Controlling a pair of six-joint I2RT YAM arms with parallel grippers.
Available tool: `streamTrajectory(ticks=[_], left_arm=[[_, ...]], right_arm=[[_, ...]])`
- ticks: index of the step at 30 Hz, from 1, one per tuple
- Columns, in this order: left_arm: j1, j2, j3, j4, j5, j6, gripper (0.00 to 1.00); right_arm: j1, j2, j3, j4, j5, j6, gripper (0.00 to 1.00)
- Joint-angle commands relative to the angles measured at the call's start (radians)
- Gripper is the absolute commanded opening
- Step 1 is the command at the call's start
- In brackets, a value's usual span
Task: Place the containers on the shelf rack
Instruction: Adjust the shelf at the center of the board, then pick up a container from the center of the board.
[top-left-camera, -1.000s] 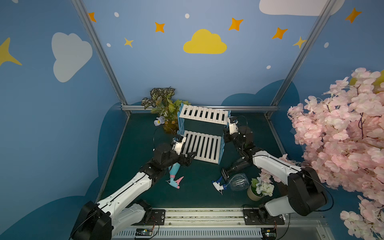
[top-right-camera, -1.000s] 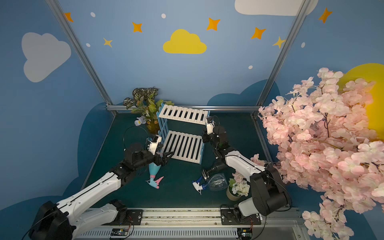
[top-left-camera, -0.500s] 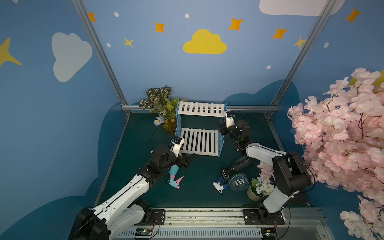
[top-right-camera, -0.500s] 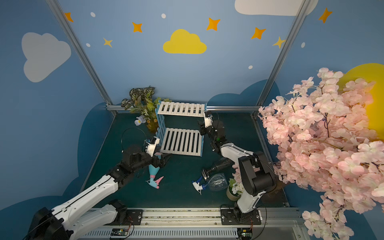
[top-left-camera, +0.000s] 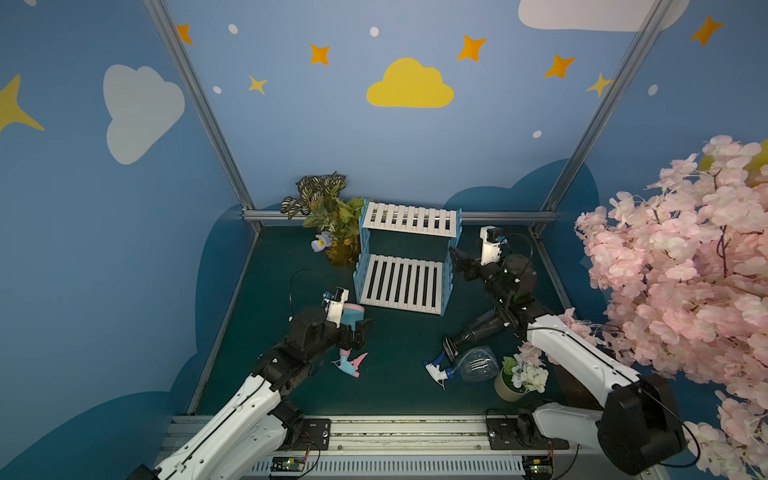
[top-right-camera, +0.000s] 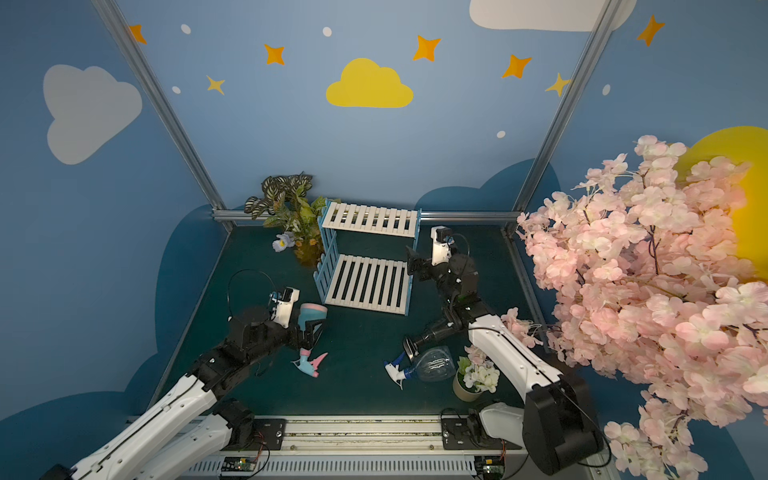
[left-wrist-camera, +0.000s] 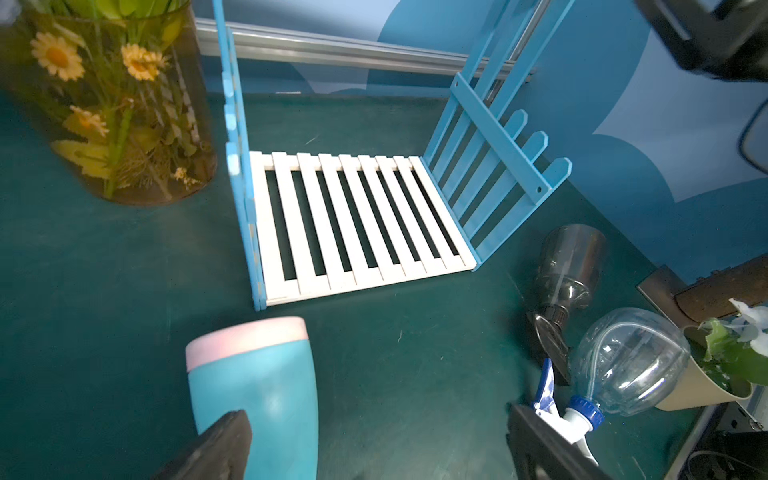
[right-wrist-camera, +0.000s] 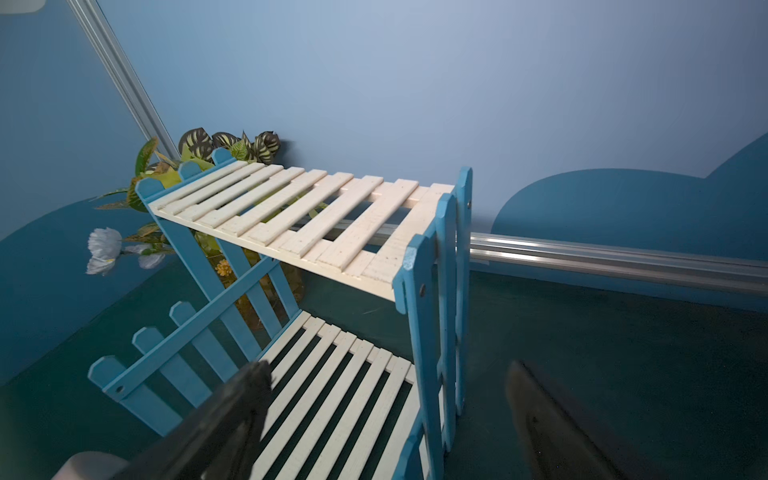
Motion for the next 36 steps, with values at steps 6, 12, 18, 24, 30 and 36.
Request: streamTrajectory(ticks=[6, 12, 18, 24, 30, 36], left_arm=[[0.117, 0.003, -0.056, -0.066, 0.035, -0.098, 1.0], [0.223, 0.026, -0.13, 0.031, 0.128, -0.169, 1.0], [0.255, 0.1, -0.151, 0.072, 0.17, -0.193, 1.0], [0.262, 0.164, -0.181, 0.171, 0.194, -0.247, 1.0], [0.263, 0.196, -0.166, 0.152, 0.181, -0.209, 1.0], [0.264, 0.206, -0.171, 0.178, 0.18, -0.209, 1.0]], right_arm=[[0.209, -0.166, 0.047, -0.364, -0.143, -0.146, 0.94], [0.571, -0.065, 0.009, -0.369, -0.03, -0.342, 0.93], [0.745, 0.167, -0.051, -0.138, -0.007, -0.541, 0.93], [0.758, 0.449, 0.051, -0.089, -0.016, -0.535, 0.91], [0.752, 0.61, 0.122, -0.083, -0.048, -0.56, 0.87], [0.724, 0.703, 0.209, -0.161, -0.119, -0.587, 0.71]])
